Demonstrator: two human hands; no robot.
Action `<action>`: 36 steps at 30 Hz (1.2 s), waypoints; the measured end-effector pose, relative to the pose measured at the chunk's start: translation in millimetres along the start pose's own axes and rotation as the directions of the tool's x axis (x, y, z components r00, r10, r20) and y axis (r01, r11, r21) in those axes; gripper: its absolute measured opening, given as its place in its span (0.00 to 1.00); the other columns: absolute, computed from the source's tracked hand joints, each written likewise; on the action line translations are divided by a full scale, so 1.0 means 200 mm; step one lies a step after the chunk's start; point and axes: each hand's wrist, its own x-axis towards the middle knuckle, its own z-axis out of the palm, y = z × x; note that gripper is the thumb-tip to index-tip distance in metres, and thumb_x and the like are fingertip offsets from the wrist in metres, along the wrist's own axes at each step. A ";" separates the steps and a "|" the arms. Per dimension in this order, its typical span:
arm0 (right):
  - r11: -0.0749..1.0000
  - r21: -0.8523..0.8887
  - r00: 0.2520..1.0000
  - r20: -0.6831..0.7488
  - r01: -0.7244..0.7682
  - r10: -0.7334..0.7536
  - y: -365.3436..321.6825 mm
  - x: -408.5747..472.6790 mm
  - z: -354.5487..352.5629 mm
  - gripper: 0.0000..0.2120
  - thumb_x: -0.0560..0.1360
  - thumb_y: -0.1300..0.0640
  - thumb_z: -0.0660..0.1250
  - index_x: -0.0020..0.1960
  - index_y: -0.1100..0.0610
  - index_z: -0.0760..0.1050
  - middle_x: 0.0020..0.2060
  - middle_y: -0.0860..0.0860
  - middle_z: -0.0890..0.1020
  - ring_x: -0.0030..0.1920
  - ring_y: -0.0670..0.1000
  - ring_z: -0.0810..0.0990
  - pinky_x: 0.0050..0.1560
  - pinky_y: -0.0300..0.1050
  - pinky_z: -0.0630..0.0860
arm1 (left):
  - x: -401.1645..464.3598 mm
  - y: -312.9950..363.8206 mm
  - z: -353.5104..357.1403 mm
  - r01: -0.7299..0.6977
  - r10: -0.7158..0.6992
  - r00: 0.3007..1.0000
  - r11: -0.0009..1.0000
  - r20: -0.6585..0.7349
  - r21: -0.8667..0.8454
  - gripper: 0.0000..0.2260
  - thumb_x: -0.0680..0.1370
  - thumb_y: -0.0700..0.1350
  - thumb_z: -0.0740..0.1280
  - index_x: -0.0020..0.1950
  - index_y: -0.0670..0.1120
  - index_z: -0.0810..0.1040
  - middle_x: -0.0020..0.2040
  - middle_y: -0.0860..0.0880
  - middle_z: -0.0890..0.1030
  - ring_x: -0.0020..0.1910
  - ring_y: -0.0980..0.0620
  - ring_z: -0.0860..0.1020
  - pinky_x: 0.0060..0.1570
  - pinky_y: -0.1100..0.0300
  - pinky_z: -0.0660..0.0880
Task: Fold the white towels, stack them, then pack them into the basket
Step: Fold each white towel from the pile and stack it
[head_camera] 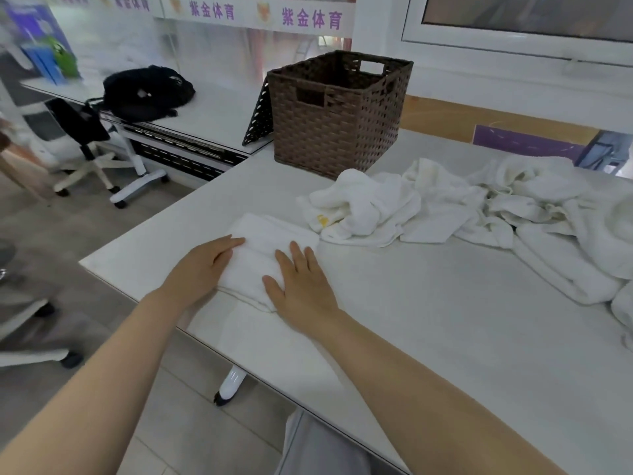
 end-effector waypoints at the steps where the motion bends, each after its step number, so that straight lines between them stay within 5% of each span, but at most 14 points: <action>1: 1.000 -0.001 1.000 -0.003 -0.001 0.001 -0.02 0.02 0.01 0.31 0.82 0.39 0.48 0.81 0.51 0.48 0.80 0.52 0.44 0.79 0.56 0.38 0.78 0.49 0.42 | 0.02 -0.02 -0.02 0.001 -0.001 1.000 1.000 0.003 0.020 0.16 0.84 0.43 0.57 0.70 0.54 0.74 0.74 0.49 0.69 0.73 0.52 0.67 0.68 0.66 0.56; 7: 1.000 -0.012 1.000 -0.018 -0.006 0.006 -0.08 0.11 0.06 0.31 0.82 0.39 0.47 0.81 0.52 0.49 0.80 0.53 0.44 0.79 0.57 0.39 0.78 0.51 0.43 | 0.09 -0.10 -0.08 0.030 -0.029 1.000 0.991 -0.012 0.133 0.16 0.84 0.44 0.58 0.68 0.57 0.75 0.72 0.51 0.72 0.72 0.50 0.69 0.72 0.57 0.61; 12: 1.000 0.020 0.999 -0.053 0.001 0.000 -0.07 0.11 0.09 0.31 0.82 0.38 0.48 0.80 0.51 0.51 0.80 0.52 0.45 0.79 0.56 0.40 0.78 0.50 0.44 | 0.12 0.02 -0.05 0.046 -0.011 0.996 0.910 -0.087 0.412 0.16 0.82 0.42 0.60 0.68 0.50 0.76 0.73 0.45 0.71 0.72 0.42 0.67 0.71 0.50 0.64; 14: 0.987 0.158 0.999 -0.041 0.014 -0.008 -0.05 0.13 0.08 0.29 0.81 0.38 0.49 0.78 0.51 0.58 0.80 0.52 0.52 0.79 0.55 0.46 0.78 0.52 0.48 | 0.10 0.12 0.01 0.008 0.018 0.997 0.930 -0.069 0.368 0.19 0.81 0.50 0.57 0.69 0.48 0.75 0.73 0.44 0.71 0.72 0.42 0.67 0.71 0.50 0.62; 17: 0.842 0.538 0.985 -0.164 0.040 0.057 0.03 0.11 0.03 0.19 0.81 0.45 0.55 0.64 0.54 0.74 0.66 0.49 0.74 0.68 0.50 0.69 0.70 0.51 0.66 | 0.06 0.24 0.12 -0.020 0.005 0.999 0.938 0.044 0.345 0.33 0.74 0.67 0.46 0.75 0.54 0.68 0.77 0.48 0.65 0.76 0.45 0.61 0.75 0.50 0.54; 19: 0.794 0.605 0.933 -0.319 0.067 0.164 0.13 0.08 -0.02 0.11 0.78 0.59 0.61 0.60 0.56 0.75 0.58 0.47 0.76 0.60 0.45 0.73 0.66 0.45 0.69 | 0.04 0.24 0.16 0.005 -0.070 0.990 0.889 0.125 0.458 0.36 0.72 0.73 0.45 0.78 0.61 0.58 0.80 0.54 0.55 0.79 0.48 0.52 0.77 0.47 0.47; 21: 0.853 0.513 0.811 -0.537 0.095 0.233 0.24 0.07 -0.10 0.16 0.72 0.65 0.63 0.60 0.57 0.73 0.56 0.49 0.76 0.58 0.48 0.72 0.62 0.46 0.69 | 0.03 0.22 0.14 -0.009 -0.095 0.979 0.863 0.180 0.505 0.41 0.67 0.75 0.43 0.78 0.63 0.52 0.81 0.57 0.49 0.80 0.49 0.47 0.77 0.48 0.43; 25: 0.913 0.407 0.624 -0.707 -0.028 0.334 0.47 0.12 -0.21 0.25 0.68 0.59 0.65 0.64 0.60 0.69 0.60 0.55 0.75 0.60 0.58 0.72 0.60 0.53 0.70 | 0.04 0.17 0.05 -0.006 -0.124 0.965 0.870 0.229 0.492 0.44 0.62 0.73 0.45 0.78 0.64 0.51 0.81 0.58 0.47 0.80 0.51 0.45 0.77 0.50 0.42; 31: 0.887 0.446 0.707 -0.588 -0.122 0.393 0.62 0.21 -0.24 0.39 0.70 0.47 0.73 0.74 0.55 0.60 0.71 0.54 0.69 0.70 0.58 0.67 0.68 0.58 0.67 | 0.03 0.18 0.04 0.011 -0.151 0.960 0.861 0.235 0.509 0.41 0.65 0.71 0.46 0.79 0.62 0.51 0.81 0.57 0.47 0.80 0.50 0.45 0.77 0.49 0.42; 36: 0.908 0.385 0.760 -0.537 -0.165 0.365 0.68 0.26 -0.25 0.33 0.70 0.47 0.69 0.72 0.49 0.62 0.54 0.46 0.81 0.57 0.56 0.78 0.59 0.57 0.75 | -0.06 0.29 0.17 0.087 -0.063 0.996 0.770 -0.061 0.632 0.27 0.80 0.51 0.57 0.79 0.45 0.60 0.78 0.43 0.60 0.76 0.40 0.59 0.75 0.41 0.54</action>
